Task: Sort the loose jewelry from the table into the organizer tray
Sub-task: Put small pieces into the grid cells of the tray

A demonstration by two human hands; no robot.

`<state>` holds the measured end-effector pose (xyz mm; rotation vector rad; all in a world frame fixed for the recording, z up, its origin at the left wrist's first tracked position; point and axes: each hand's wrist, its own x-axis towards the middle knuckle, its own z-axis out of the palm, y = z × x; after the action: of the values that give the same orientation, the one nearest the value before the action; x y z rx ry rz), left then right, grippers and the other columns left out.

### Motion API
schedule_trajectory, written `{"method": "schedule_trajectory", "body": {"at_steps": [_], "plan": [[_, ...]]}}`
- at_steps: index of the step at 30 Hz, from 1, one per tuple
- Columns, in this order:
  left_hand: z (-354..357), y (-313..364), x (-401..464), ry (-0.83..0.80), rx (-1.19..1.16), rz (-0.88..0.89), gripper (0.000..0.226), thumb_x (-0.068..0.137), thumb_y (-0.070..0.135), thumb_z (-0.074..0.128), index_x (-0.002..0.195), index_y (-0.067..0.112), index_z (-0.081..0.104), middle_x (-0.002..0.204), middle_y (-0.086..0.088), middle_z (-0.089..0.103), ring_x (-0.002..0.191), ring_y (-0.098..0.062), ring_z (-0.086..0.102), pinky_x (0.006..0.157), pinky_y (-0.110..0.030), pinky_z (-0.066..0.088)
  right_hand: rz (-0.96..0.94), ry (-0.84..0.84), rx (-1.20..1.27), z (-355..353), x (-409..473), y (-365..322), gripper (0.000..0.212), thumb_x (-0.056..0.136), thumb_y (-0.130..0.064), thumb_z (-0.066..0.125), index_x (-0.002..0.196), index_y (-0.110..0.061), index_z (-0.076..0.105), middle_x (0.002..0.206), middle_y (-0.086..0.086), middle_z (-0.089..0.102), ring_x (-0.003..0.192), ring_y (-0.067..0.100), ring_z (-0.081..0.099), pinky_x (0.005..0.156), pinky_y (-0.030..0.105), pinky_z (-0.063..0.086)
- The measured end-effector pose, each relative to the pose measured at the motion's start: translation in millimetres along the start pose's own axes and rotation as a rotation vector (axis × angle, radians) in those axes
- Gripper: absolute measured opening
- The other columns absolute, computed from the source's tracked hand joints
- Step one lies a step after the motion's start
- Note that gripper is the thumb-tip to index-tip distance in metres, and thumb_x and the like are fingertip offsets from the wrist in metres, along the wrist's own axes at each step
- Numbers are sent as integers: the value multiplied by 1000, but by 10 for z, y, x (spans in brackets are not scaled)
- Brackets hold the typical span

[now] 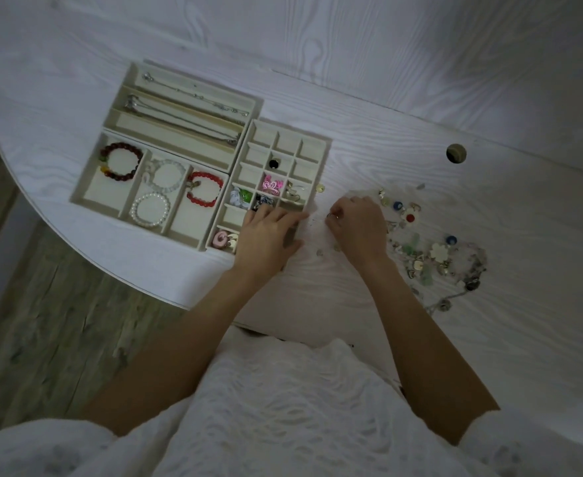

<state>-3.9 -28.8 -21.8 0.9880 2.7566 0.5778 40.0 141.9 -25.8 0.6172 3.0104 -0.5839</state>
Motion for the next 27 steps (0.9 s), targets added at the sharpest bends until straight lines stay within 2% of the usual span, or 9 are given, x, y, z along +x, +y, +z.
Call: {"method": "schedule_trajectory", "body": {"at_steps": [2, 4, 7, 9, 13, 16, 20, 22, 27], "plan": [[-8, -8, -3, 25, -23, 3, 40, 75, 29, 75, 113, 18, 67, 96, -3, 69, 92, -27, 59, 81, -37, 42, -1, 24, 38, -25, 22, -4, 12, 83, -17, 63, 88, -8, 70, 82, 8, 67, 79, 24, 55, 71, 29, 36], [-58, -49, 22, 80, -61, -34, 33, 82, 34, 62, 111, 18, 68, 97, -3, 70, 92, -27, 59, 83, -38, 41, 22, 52, 170, -83, 102, -41, 14, 81, -14, 63, 92, -10, 70, 86, 6, 67, 79, 21, 54, 72, 28, 37], [-170, -214, 72, 177, -82, -131, 35, 84, 35, 51, 110, 17, 67, 101, -5, 68, 92, -29, 59, 82, -39, 42, -7, 88, 348, -174, 310, -193, 18, 77, -9, 63, 95, -12, 65, 90, 2, 63, 81, 16, 50, 72, 27, 36], [-231, -374, 101, 215, -61, -194, 32, 85, 32, 53, 111, 17, 66, 103, -8, 65, 91, -31, 56, 77, -38, 41, -75, 86, 328, -183, 455, -318, 18, 76, -7, 62, 93, -11, 64, 89, 3, 63, 83, 18, 49, 72, 29, 37], [-276, -644, 156, 239, -53, -277, 32, 86, 28, 54, 112, 13, 65, 103, -11, 62, 93, -33, 54, 82, -41, 40, -144, 16, 244, -50, 629, -414, 17, 76, -8, 62, 93, -12, 66, 96, 5, 63, 88, 25, 54, 78, 37, 42], [-298, -734, 190, 233, -56, -302, 34, 86, 27, 53, 114, 13, 66, 103, -12, 62, 94, -33, 54, 84, -42, 42, -100, 46, 288, -41, 612, -382, 21, 76, -8, 62, 96, -12, 66, 101, 6, 62, 92, 23, 53, 78, 33, 40], [-341, -780, 210, 197, -121, -288, 33, 87, 21, 59, 118, 13, 63, 102, -13, 63, 95, -34, 56, 83, -44, 46, -30, 101, 241, -90, 624, -318, 11, 78, -11, 64, 88, -11, 70, 96, 7, 60, 91, 25, 51, 75, 28, 40], [-357, -800, 214, 185, -147, -279, 32, 87, 21, 59, 118, 13, 63, 101, -13, 65, 93, -34, 58, 82, -45, 48, -44, 68, 202, -93, 688, -341, 8, 79, -14, 66, 83, -12, 73, 95, 8, 60, 91, 27, 50, 78, 33, 41], [-390, -861, 233, 179, -149, -281, 28, 85, 18, 64, 112, 12, 66, 98, -11, 67, 90, -33, 60, 79, -47, 50, -60, -28, 48, -29, 829, -504, 15, 80, -26, 66, 83, -16, 77, 101, 2, 56, 97, 24, 43, 83, 31, 35]]}}
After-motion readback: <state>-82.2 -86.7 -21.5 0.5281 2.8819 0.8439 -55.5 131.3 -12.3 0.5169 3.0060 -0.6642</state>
